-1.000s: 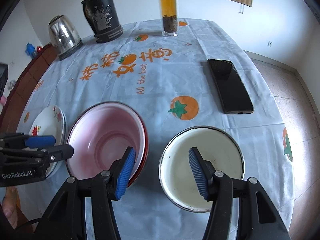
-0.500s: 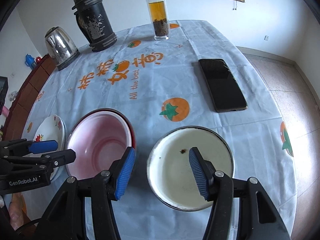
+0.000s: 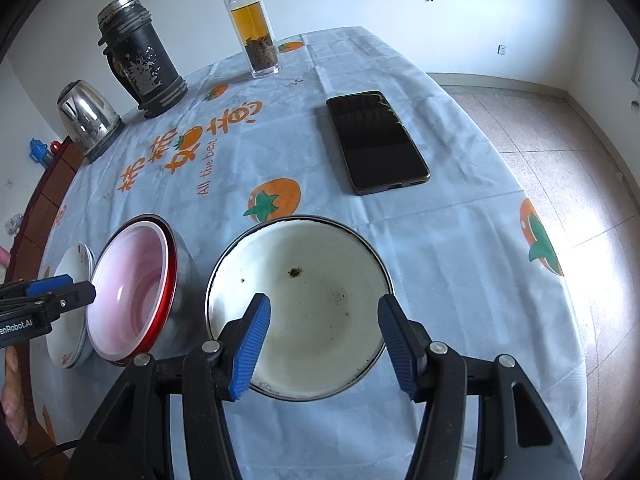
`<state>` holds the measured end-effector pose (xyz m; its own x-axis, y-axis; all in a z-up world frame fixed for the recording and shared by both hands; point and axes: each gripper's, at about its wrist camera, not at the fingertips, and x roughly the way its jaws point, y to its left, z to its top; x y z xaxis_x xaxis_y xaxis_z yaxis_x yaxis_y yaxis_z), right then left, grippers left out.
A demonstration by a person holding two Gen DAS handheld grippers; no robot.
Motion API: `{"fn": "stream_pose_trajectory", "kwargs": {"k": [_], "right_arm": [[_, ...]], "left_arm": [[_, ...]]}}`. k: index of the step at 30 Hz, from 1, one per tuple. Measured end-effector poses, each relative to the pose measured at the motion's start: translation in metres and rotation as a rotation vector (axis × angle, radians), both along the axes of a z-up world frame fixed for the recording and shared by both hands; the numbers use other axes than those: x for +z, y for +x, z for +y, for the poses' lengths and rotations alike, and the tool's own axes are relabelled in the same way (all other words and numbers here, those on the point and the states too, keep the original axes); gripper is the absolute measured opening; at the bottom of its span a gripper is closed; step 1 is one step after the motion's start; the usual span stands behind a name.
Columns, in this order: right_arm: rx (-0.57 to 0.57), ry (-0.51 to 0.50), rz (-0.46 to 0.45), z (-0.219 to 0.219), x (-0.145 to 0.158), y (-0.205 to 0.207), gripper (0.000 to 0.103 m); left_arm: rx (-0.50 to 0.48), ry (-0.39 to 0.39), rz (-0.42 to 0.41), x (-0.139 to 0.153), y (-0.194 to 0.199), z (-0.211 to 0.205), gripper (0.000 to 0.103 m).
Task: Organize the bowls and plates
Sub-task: 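Move both tools to the rim of the cream enamel bowl, then close both tools on the cream enamel bowl rim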
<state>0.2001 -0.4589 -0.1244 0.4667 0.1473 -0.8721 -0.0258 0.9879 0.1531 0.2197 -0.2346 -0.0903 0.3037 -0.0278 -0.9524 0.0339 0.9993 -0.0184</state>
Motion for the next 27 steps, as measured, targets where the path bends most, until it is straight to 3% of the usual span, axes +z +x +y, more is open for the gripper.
{"fn": "stream_pose_trajectory", "kwargs": {"k": [10,13,17,22,27], "right_arm": [[-0.021,0.052,-0.063,-0.018,0.012,-0.008,0.058],[-0.031,0.012,-0.050,-0.025,0.009,-0.007,0.058],[-0.044,0.024,-0.014,-0.034,-0.004,-0.007,0.043],[-0.040,0.031,-0.007,-0.035,-0.008,-0.008,0.042],[-0.032,0.035,0.001,-0.034,-0.011,-0.010,0.037]], "left_arm": [[-0.140,-0.073,-0.019,0.016,0.002,-0.050,0.058],[-0.196,-0.099,-0.002,0.014,0.006,-0.070,0.055],[-0.252,-0.136,0.035,0.011,0.012,-0.091,0.036],[-0.287,-0.153,0.081,0.002,0.024,-0.112,0.033],[-0.306,-0.159,0.131,-0.009,0.032,-0.122,0.021]]}}
